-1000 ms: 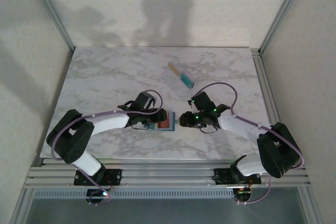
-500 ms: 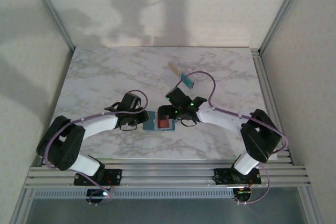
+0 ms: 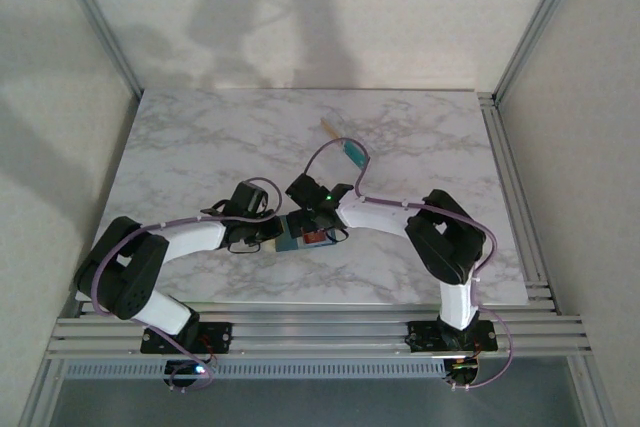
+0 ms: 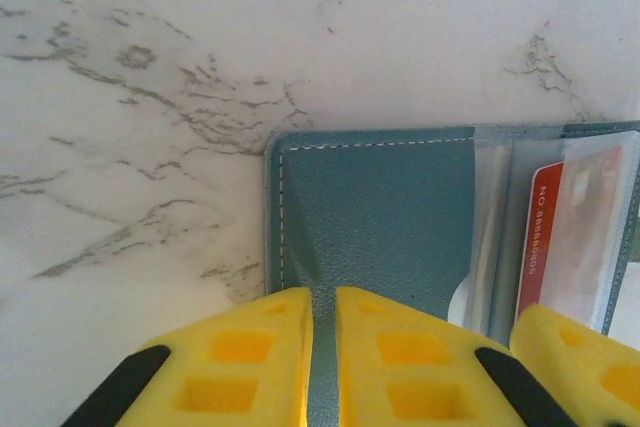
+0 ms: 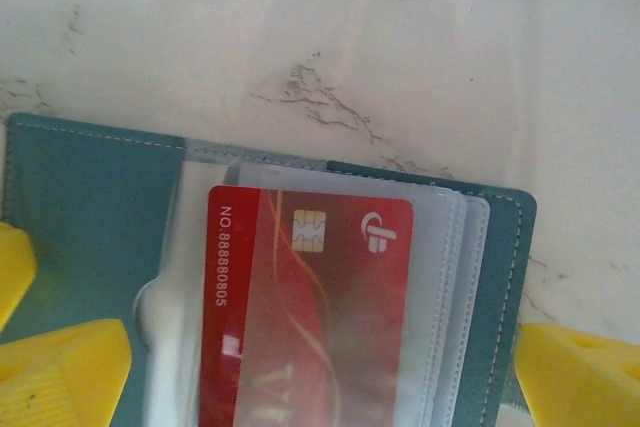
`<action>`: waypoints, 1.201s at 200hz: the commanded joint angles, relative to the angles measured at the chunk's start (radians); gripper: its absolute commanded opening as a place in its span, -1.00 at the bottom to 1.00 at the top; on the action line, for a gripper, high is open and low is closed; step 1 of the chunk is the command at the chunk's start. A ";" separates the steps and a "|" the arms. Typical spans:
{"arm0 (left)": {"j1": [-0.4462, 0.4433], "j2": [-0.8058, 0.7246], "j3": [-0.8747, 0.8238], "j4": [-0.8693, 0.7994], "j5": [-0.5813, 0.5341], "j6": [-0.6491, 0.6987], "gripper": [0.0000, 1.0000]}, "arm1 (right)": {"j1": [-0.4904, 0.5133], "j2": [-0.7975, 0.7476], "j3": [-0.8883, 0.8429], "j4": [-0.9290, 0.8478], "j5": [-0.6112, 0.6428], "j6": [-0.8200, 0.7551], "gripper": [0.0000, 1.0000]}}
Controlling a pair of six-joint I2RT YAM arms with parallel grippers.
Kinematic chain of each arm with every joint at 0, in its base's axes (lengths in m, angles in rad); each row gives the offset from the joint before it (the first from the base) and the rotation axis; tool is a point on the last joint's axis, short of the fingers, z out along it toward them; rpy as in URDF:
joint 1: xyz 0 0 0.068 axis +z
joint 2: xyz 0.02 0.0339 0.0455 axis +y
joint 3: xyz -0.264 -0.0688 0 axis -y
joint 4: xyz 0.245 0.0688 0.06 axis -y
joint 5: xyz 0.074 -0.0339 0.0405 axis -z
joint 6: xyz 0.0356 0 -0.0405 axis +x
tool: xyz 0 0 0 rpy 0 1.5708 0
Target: Put the credit cards into the card holder
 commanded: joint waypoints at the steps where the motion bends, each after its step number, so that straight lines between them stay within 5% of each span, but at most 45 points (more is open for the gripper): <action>1: 0.006 0.005 -0.036 -0.012 -0.011 0.018 -0.72 | 0.005 0.046 0.039 -0.047 0.061 -0.061 0.98; 118: 0.007 0.004 -0.044 -0.013 -0.018 0.047 -0.78 | -0.018 0.012 -0.043 -0.083 0.100 0.021 0.97; 180: 0.009 0.003 -0.057 -0.016 -0.046 0.055 -0.83 | -0.070 -0.016 -0.093 -0.028 -0.208 -0.094 0.97; 240: 0.009 0.012 -0.059 -0.007 -0.044 0.054 -0.84 | -0.127 -0.030 -0.132 -0.033 -0.234 -0.090 0.96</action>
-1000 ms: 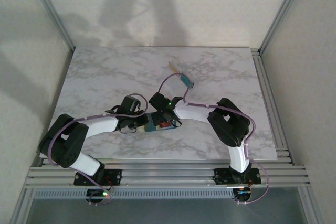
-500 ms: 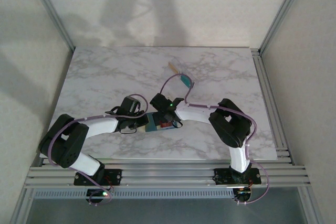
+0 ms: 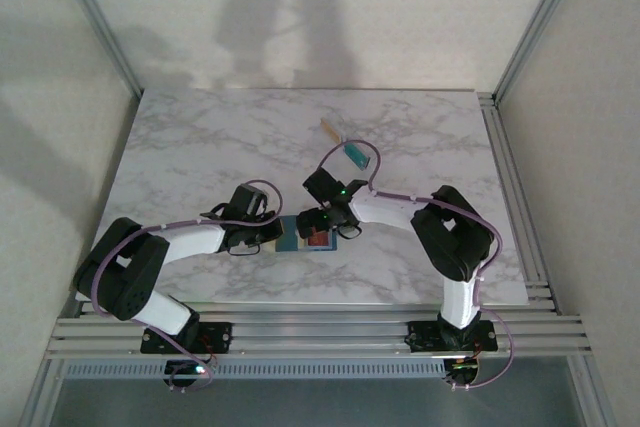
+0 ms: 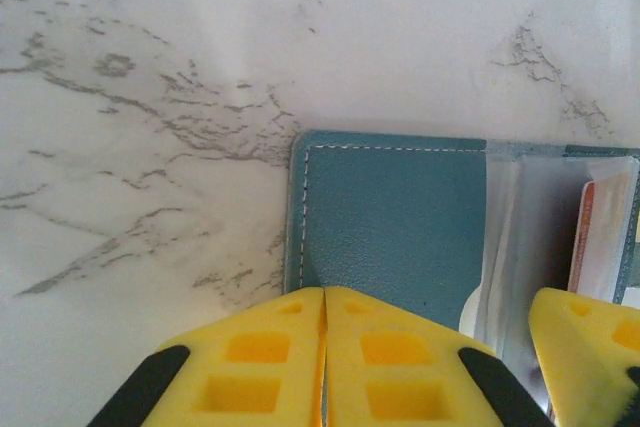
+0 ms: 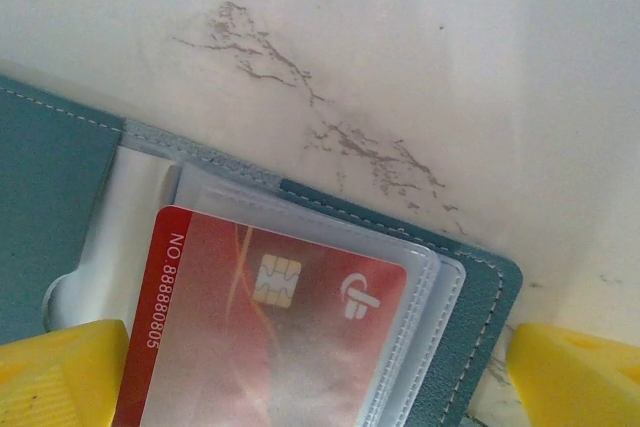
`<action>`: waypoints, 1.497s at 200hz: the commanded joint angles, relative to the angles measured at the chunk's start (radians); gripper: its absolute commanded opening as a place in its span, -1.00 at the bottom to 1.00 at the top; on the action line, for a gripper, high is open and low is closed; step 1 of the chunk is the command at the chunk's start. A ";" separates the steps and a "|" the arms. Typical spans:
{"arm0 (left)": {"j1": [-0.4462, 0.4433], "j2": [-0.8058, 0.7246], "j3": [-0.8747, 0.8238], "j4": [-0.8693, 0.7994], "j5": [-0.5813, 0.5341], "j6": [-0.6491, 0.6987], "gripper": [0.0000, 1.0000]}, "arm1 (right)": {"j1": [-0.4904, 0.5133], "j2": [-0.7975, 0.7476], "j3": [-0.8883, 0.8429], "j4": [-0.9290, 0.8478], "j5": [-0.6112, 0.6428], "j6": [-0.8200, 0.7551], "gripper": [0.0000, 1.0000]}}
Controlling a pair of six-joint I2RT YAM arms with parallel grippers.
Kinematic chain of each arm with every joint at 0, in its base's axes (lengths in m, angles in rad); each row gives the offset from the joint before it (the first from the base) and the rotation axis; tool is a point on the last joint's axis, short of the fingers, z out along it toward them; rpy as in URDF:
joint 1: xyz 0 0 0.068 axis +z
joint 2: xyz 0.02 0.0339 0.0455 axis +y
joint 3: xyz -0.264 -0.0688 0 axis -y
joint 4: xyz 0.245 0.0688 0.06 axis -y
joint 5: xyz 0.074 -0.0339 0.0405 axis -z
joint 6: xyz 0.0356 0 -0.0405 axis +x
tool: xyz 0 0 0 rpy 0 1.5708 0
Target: Put the credit cards into the card holder
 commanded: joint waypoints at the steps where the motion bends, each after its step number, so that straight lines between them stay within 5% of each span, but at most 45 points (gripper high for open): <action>1: 0.008 0.017 -0.026 -0.066 -0.043 0.013 -0.84 | -0.020 0.003 -0.044 -0.082 -0.039 -0.005 0.96; 59: 0.008 0.042 0.007 -0.084 -0.030 0.016 -0.85 | -0.020 0.016 -0.054 -0.107 0.007 0.031 0.98; 142: 0.008 0.033 -0.012 -0.054 -0.010 -0.002 -0.86 | -0.018 -0.142 -0.013 -0.165 -0.104 0.033 0.97; 185: 0.008 0.023 -0.016 -0.057 -0.008 -0.001 -0.88 | -0.039 -0.196 -0.093 -0.041 -0.374 0.078 0.73; 220: 0.008 0.031 -0.003 -0.074 -0.004 0.006 -0.89 | -0.077 -0.154 -0.130 0.031 -0.468 0.105 0.54; 299: 0.007 0.044 -0.006 -0.064 0.006 0.002 -0.89 | -0.094 -0.084 -0.143 0.041 -0.460 0.104 0.50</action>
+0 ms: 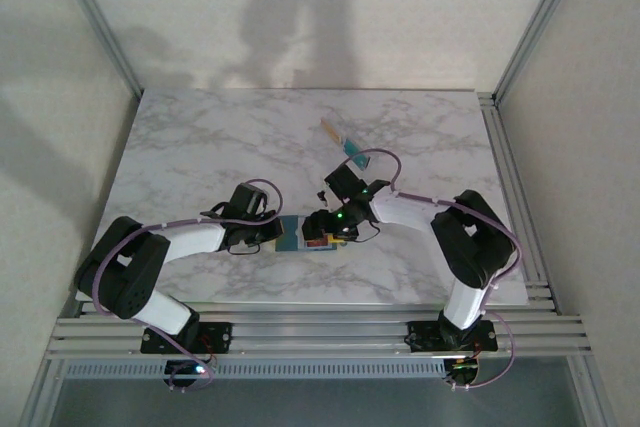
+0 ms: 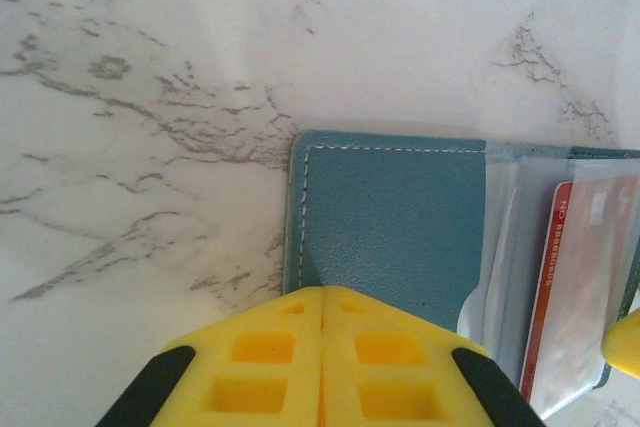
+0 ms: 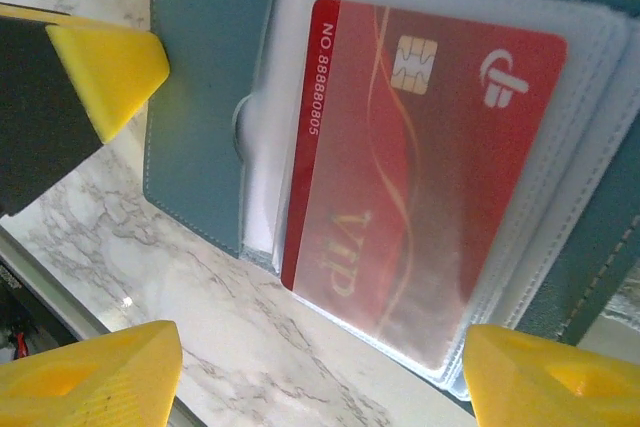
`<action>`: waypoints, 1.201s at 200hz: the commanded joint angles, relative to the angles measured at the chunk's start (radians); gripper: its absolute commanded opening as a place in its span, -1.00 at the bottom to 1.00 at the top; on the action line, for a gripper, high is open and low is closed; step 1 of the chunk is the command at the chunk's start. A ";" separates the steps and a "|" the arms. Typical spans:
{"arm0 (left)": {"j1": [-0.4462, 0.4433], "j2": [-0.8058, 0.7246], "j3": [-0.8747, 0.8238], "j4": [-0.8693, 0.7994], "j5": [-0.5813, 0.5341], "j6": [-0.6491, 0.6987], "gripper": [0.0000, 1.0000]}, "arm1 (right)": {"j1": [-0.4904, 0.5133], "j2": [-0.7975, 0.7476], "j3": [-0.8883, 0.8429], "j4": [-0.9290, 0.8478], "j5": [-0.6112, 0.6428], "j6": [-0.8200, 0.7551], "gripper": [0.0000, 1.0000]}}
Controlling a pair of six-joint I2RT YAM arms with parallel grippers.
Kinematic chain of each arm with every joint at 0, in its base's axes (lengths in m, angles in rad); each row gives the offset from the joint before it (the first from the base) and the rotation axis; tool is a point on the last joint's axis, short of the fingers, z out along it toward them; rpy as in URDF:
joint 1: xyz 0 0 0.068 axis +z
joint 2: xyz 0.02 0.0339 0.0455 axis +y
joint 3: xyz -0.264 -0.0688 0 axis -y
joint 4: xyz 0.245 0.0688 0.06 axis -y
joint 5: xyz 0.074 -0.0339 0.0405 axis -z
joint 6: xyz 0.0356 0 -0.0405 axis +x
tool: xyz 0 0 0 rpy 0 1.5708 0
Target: Put the credit cards into the card holder
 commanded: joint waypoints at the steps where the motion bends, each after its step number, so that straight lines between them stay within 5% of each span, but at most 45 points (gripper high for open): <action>1: 0.004 0.036 -0.015 -0.057 -0.009 0.002 -0.89 | -0.009 0.024 -0.017 0.000 0.001 0.005 0.50; 154: 0.004 0.034 -0.035 -0.041 -0.008 -0.003 -0.90 | -0.009 -0.027 -0.058 -0.003 0.047 0.030 0.68; 240: 0.003 0.050 -0.008 -0.051 -0.003 -0.001 -0.92 | -0.009 -0.015 -0.084 0.025 0.041 0.037 0.58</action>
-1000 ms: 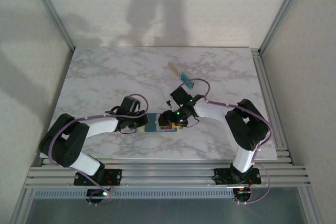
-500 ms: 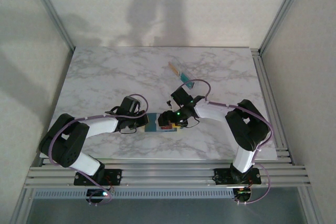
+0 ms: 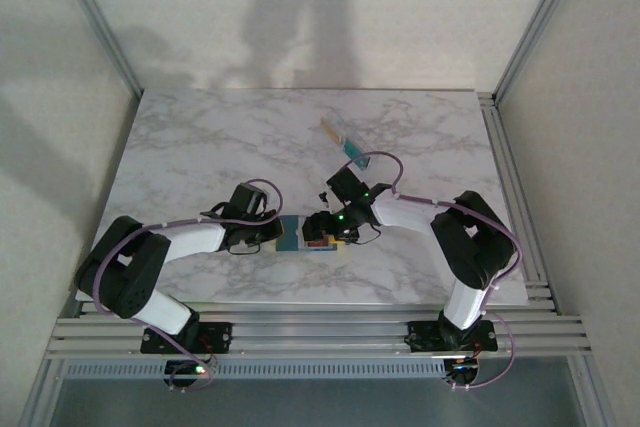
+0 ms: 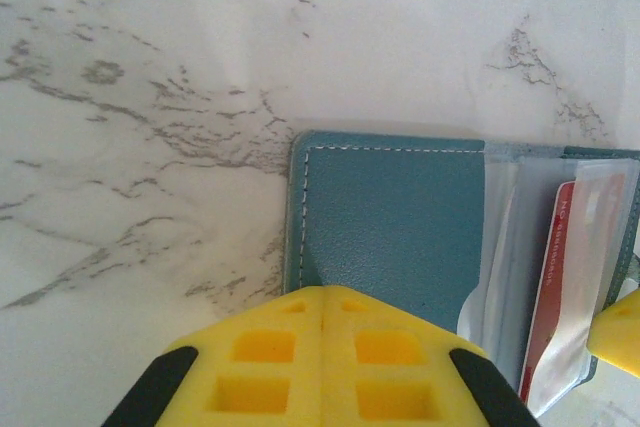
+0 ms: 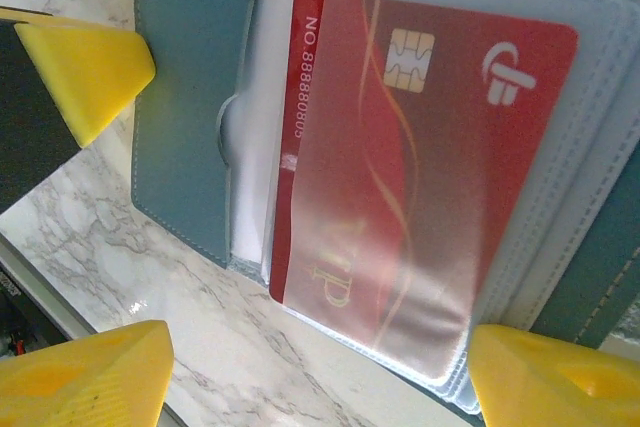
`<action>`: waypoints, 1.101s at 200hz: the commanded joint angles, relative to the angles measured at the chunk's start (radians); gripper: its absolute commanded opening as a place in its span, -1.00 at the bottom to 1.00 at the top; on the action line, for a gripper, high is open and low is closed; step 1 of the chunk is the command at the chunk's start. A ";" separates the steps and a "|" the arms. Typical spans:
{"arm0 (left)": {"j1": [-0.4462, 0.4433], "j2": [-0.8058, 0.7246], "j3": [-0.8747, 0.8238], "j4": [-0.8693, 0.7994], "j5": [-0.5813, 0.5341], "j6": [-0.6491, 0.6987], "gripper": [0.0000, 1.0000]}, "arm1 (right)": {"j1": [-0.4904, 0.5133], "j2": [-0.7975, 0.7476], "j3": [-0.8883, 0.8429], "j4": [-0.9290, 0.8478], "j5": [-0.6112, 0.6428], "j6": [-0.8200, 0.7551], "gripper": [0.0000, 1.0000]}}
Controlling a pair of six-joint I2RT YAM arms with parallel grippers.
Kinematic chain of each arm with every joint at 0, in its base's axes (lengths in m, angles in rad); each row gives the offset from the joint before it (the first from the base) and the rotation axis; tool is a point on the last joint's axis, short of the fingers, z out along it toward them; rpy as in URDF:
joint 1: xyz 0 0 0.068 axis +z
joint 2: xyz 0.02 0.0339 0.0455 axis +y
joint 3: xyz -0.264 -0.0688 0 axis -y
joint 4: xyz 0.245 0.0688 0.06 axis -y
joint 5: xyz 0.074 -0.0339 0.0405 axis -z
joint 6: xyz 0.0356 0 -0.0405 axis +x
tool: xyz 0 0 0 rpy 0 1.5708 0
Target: Put the credit cards into the card holder
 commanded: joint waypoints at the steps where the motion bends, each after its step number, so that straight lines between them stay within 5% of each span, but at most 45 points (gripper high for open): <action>1: 0.003 0.044 -0.006 -0.064 -0.008 0.000 -0.92 | -0.007 -0.002 -0.039 -0.035 0.037 0.016 0.58; 66: -0.001 0.042 -0.019 -0.039 0.003 -0.020 -0.92 | -0.032 0.020 -0.076 0.101 -0.078 0.100 0.70; 220: -0.005 0.051 -0.018 -0.041 0.002 -0.013 -0.94 | -0.089 0.001 -0.225 0.565 -0.345 0.352 0.48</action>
